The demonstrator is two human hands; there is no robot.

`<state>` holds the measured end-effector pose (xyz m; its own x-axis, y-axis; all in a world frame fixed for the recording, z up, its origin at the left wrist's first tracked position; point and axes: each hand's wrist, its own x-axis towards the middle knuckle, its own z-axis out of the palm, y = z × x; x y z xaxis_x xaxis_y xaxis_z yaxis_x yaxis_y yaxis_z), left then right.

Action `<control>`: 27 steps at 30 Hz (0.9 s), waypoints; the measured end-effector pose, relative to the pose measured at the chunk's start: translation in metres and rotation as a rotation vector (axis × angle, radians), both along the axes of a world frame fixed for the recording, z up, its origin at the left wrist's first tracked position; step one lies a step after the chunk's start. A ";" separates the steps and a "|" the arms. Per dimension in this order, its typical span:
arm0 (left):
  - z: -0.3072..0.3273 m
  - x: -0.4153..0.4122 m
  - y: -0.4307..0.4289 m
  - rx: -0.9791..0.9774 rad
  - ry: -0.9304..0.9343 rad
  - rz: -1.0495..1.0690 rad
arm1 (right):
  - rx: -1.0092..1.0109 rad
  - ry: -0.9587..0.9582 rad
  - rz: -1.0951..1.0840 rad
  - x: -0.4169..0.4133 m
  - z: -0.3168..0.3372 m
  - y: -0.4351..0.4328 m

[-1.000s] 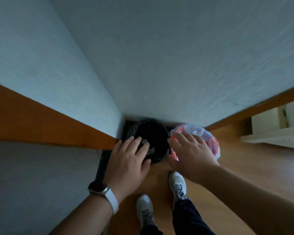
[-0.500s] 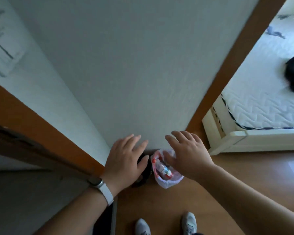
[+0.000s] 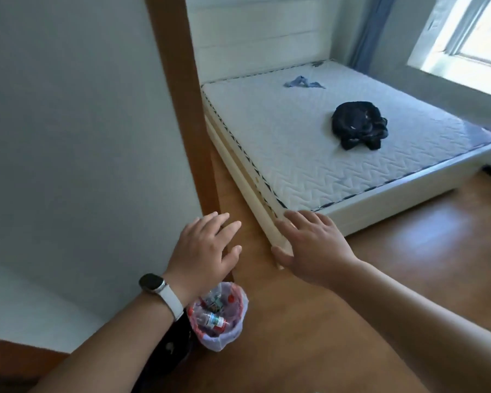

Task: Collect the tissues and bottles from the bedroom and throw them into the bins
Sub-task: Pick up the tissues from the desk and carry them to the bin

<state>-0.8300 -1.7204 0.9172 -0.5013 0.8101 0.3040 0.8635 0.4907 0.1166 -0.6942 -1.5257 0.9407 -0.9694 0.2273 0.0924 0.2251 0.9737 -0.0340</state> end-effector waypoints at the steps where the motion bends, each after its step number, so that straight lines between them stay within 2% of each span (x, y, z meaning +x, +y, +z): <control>1: 0.005 0.007 0.022 0.012 0.011 -0.022 | 0.006 0.006 -0.026 0.014 0.005 0.021; 7: 0.028 0.053 0.139 0.034 0.040 -0.159 | 0.026 0.124 -0.155 0.094 0.024 0.124; 15: 0.040 0.108 0.252 0.035 0.093 -0.311 | 0.042 0.243 -0.310 0.178 0.034 0.215; 27: 0.026 0.118 0.402 0.036 0.088 -0.589 | 0.068 0.272 -0.610 0.230 0.021 0.295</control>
<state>-0.7121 -1.3180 0.9436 0.0576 0.9326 0.3563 0.9963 -0.0767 0.0396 -0.4641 -1.2306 0.9616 -0.6094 0.7119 0.3491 0.7277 0.6770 -0.1104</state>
